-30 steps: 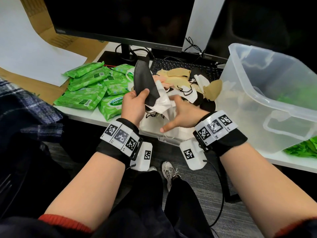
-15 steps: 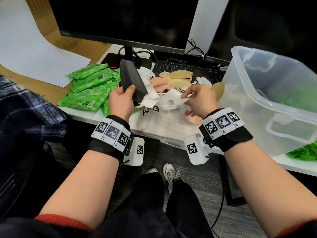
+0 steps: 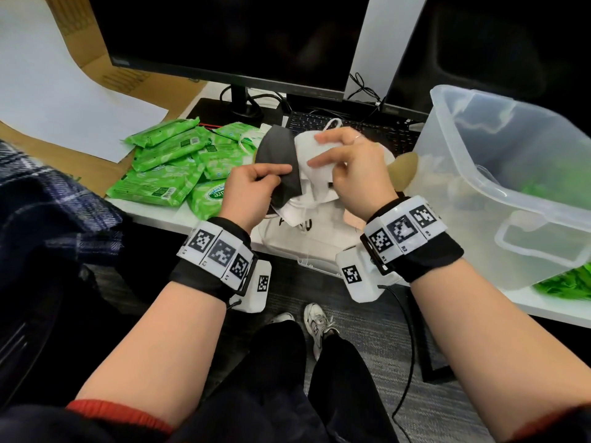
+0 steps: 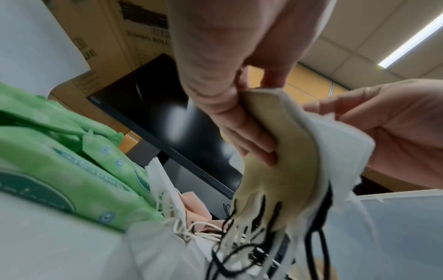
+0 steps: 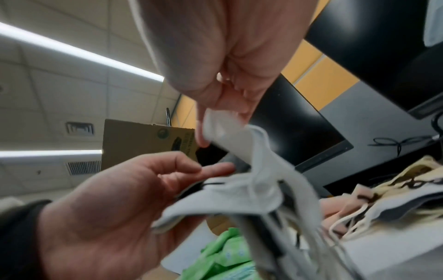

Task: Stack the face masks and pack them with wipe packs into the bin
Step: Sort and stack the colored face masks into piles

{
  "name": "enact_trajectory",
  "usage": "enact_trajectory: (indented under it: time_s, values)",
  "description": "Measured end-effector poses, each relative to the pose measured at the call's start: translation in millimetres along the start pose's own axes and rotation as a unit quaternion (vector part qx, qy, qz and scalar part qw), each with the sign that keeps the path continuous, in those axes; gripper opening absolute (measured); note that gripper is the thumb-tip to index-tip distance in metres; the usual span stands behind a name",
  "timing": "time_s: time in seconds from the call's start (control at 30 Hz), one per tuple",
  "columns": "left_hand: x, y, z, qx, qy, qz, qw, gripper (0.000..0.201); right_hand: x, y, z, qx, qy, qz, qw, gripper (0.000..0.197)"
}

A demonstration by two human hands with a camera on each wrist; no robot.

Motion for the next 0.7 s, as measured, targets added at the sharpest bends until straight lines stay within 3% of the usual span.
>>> enact_trajectory:
  time_s: [0.1, 0.23, 0.3, 0.4, 0.57, 0.7]
  values:
    - [-4.7, 2.2, 2.3, 0.047, 0.087, 0.006, 0.995, 0.023, -6.9, 8.6, -5.9, 0.014, -0.071, -0.065, 0.995, 0.049]
    - [-5.8, 5.3, 4.9, 0.073, 0.174, 0.003, 0.982, 0.025, -14.5, 14.8, -9.0, -0.021, -0.192, -0.147, 0.97, 0.054]
    - [-6.8, 9.0, 6.7, 0.048, 0.171, -0.026, 0.984, 0.008, -14.3, 14.1, -6.0, -0.038, -0.223, -0.15, 0.962, 0.057]
    - [-6.3, 10.3, 1.9, 0.045, 0.139, -0.037, 0.989, 0.026, -10.2, 12.7, -1.3, -0.048, -0.259, -0.118, 0.957, 0.057]
    - [-3.8, 9.4, -1.1, 0.061, 0.137, -0.023, 0.988, 0.031, -1.0, 6.3, 9.8, -0.09, -0.123, 0.015, 0.988, 0.038]
    - [-5.8, 10.2, 0.9, 0.069, 0.147, -0.019, 0.987, 0.024, -0.4, 2.9, 16.7, -0.117, -0.031, -0.029, 0.992, 0.03]
Point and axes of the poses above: each hand's wrist, its own y-axis away from the middle knuckle, its own x-axis out of the back of the hand, z = x × y, the point moved 2 cm from there along -y, towards the middle knuckle, and after that the axes turned 11 degrees about -x, right-handed, at the moved point
